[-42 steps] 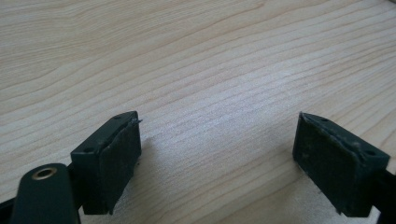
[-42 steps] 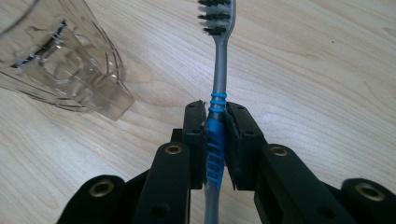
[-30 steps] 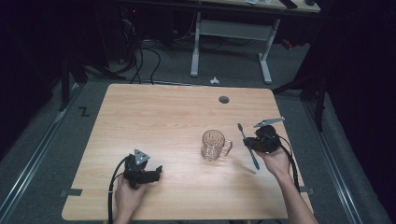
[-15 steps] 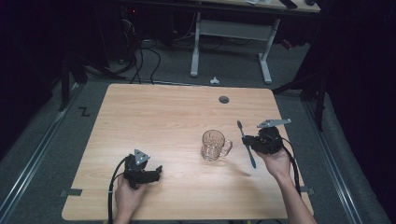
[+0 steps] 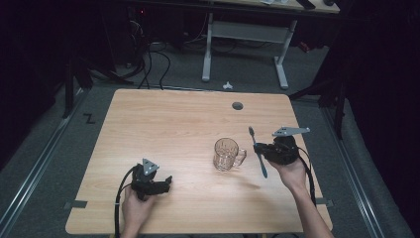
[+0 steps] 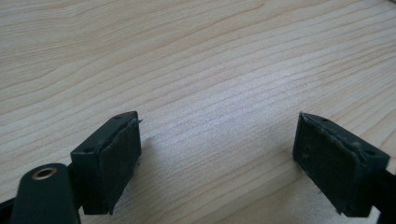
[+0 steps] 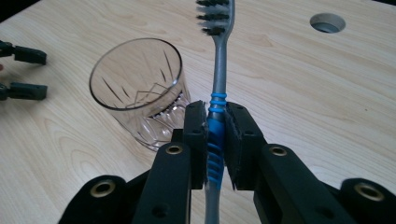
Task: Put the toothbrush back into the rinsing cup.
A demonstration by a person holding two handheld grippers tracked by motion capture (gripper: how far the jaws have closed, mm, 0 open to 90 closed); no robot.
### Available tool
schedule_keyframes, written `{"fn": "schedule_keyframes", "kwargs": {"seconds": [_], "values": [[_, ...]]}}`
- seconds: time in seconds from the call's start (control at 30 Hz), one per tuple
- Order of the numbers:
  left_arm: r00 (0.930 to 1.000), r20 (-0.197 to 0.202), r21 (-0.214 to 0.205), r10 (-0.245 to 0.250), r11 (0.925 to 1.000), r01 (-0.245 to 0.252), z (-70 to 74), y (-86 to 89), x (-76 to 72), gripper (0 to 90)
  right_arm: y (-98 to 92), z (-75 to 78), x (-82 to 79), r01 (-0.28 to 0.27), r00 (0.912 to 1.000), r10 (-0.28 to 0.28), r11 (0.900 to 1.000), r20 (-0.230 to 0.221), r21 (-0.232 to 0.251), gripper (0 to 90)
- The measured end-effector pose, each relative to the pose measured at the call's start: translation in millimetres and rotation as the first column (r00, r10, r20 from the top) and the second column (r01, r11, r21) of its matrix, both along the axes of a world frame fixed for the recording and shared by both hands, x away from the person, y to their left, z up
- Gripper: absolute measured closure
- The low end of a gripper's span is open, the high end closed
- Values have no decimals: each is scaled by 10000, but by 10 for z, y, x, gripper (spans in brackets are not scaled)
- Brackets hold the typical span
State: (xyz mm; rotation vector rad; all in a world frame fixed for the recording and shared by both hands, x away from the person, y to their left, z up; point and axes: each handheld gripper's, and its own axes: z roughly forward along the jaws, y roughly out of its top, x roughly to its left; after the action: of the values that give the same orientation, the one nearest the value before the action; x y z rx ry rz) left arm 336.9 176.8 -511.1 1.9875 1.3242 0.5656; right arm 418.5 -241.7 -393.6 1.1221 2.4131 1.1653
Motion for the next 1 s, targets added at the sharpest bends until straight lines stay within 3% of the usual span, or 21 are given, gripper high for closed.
{"fn": "schedule_keyframes", "kwargs": {"seconds": [0.47,0.73,1.0], "values": [[10000,0,-1,0,10000,0,0,0,0,158,85,91,-60,-276,9969,221,9970,761,725,798],[10000,1,-1,-1,10000,1,0,0,0,158,149,104,-53,-504,9964,438,9946,728,912,798],[10000,2,-2,4,10000,-4,0,0,0,158,214,162,-44,-616,9933,505,9925,1042,1058,799]]}}
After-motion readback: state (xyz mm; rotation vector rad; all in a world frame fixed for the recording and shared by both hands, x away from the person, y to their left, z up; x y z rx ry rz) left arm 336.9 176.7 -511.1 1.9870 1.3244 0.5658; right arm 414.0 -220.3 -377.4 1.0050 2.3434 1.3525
